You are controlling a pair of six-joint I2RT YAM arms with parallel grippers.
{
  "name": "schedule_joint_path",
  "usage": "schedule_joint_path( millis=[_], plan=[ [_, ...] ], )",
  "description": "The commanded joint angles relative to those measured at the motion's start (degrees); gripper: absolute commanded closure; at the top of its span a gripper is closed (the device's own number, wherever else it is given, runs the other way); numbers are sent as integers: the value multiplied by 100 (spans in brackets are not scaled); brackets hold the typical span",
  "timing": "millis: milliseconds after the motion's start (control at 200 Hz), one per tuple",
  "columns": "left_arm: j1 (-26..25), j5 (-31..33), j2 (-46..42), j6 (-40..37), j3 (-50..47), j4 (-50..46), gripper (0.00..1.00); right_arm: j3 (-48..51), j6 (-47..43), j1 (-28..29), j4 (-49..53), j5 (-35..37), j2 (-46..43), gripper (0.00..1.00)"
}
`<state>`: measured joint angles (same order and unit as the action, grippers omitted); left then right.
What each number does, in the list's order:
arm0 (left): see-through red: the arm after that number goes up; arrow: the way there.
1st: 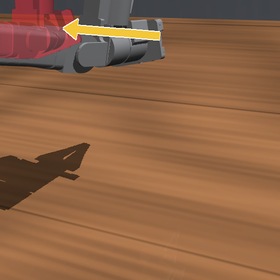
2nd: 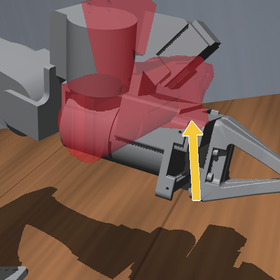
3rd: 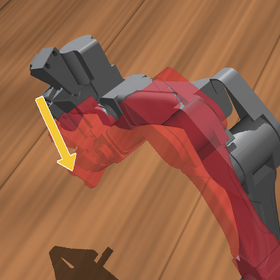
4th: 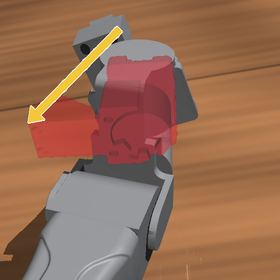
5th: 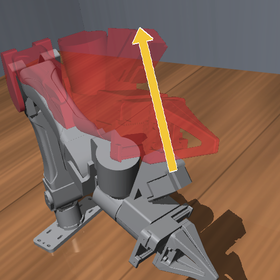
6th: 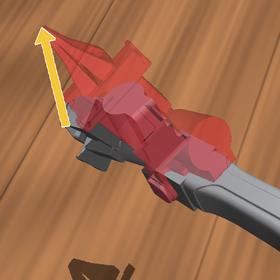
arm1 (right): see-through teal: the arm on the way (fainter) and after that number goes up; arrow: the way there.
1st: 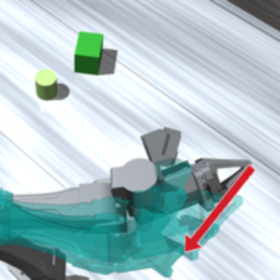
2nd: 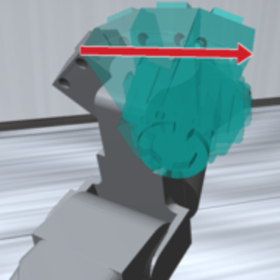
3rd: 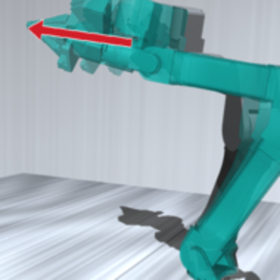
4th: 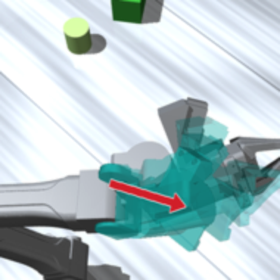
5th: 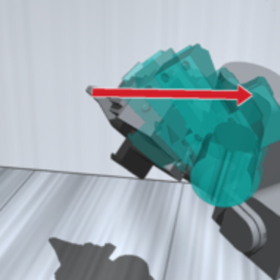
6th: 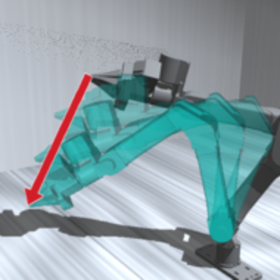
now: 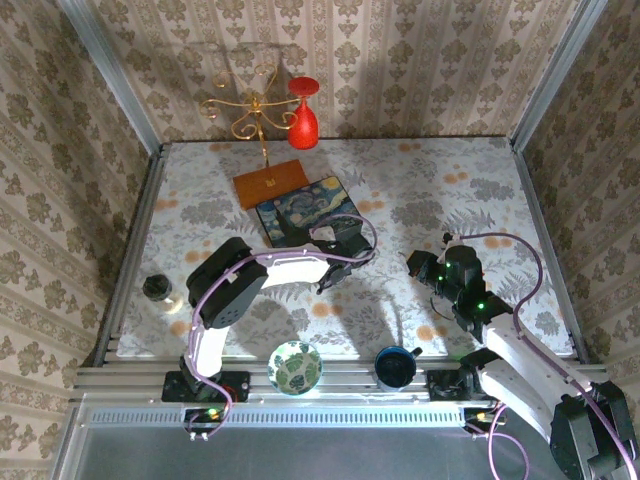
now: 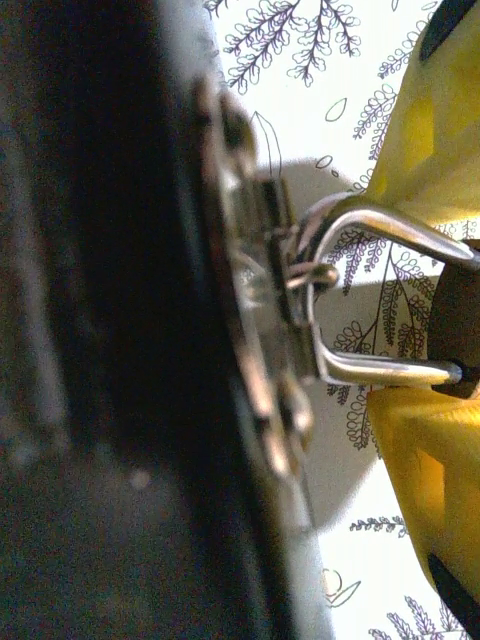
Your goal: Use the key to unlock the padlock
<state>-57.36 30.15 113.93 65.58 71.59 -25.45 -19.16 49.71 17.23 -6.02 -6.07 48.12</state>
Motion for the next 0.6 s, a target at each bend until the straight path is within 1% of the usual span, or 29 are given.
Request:
schedule_joint_path(
  millis=[0, 65, 135, 275, 345, 485, 595],
  plan=[
    [78, -68, -185, -107, -90, -45, 63, 74, 81, -28, -75, -32, -45, 100],
    [85, -143, -229, -98, -110, -29, 69, 109, 95, -32, -82, -28, -65, 100],
    [96, -273, -278, -98, -110, 30, 73, 155, 72, -27, -139, -67, -74, 100],
    [166, -712, -349, -66, -30, 68, 73, 266, -19, -32, -338, -154, -20, 100],
    [241, -1073, -378, -123, 73, 23, 73, 311, -98, -22, -474, -237, 71, 100],
    [416, -1746, -476, -287, 316, -166, 73, 382, -264, 6, -844, -501, 428, 100],
    [542, -2173, -494, -271, 557, -382, 73, 445, -326, 124, -1198, -527, 730, 100]
  ],
)
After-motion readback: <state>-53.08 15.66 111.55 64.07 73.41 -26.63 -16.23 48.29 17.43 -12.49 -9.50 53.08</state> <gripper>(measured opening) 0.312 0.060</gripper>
